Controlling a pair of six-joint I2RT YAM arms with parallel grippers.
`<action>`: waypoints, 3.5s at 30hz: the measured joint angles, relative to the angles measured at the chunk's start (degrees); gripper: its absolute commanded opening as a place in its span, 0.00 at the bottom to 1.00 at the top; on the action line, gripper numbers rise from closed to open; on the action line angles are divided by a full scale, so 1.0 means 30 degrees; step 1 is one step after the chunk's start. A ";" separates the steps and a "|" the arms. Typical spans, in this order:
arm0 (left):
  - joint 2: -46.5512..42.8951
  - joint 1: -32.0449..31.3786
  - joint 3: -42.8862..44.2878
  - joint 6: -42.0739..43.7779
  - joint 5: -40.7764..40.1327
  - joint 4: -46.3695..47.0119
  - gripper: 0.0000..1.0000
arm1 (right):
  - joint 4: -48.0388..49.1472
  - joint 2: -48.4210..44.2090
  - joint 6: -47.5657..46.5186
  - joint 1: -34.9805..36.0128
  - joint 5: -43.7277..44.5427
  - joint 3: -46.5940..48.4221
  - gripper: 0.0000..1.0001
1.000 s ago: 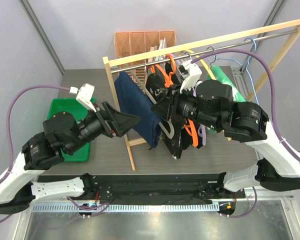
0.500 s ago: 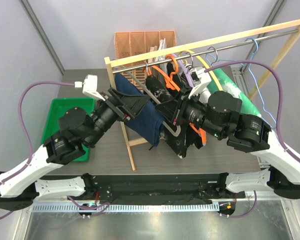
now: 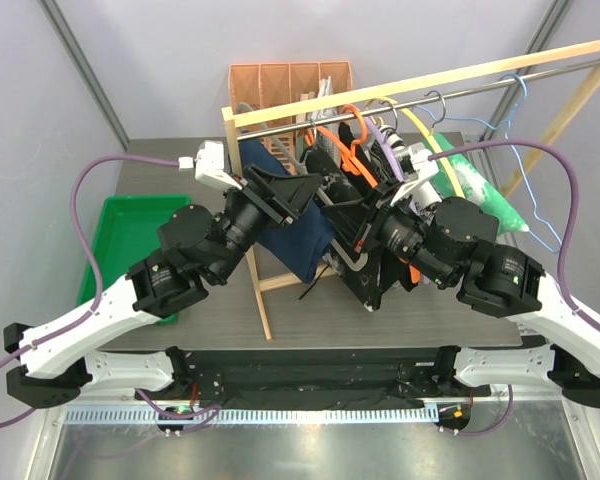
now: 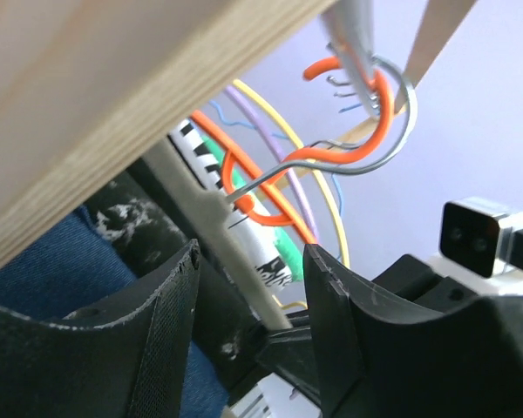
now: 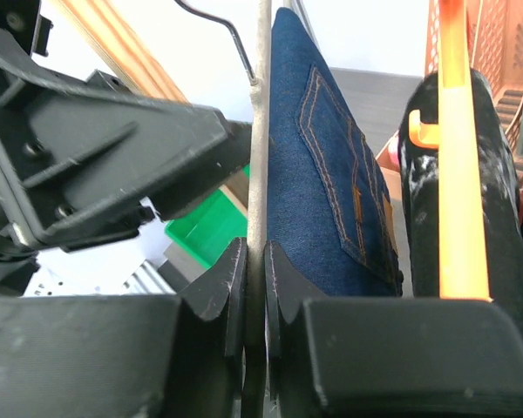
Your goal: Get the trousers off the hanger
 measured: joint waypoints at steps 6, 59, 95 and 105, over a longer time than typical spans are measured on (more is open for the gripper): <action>0.0058 -0.0058 -0.0226 0.1122 -0.0058 0.1056 0.46 | 0.1574 -0.0444 -0.1384 -0.0044 -0.0015 -0.1246 0.01; -0.1326 0.0189 -0.1231 0.1392 0.6601 0.0648 0.70 | -0.0299 -0.2229 -0.3927 -0.0124 -0.2266 -0.2222 0.01; 0.1683 -1.1234 0.6040 0.4634 -0.0401 -1.4717 0.61 | -0.7985 -0.1938 0.8684 0.0160 0.0051 0.0379 0.01; 0.4532 -1.6560 0.4787 0.7264 -1.2320 -1.5081 0.55 | -0.6885 -0.1231 0.9675 0.0160 0.0787 0.0168 0.01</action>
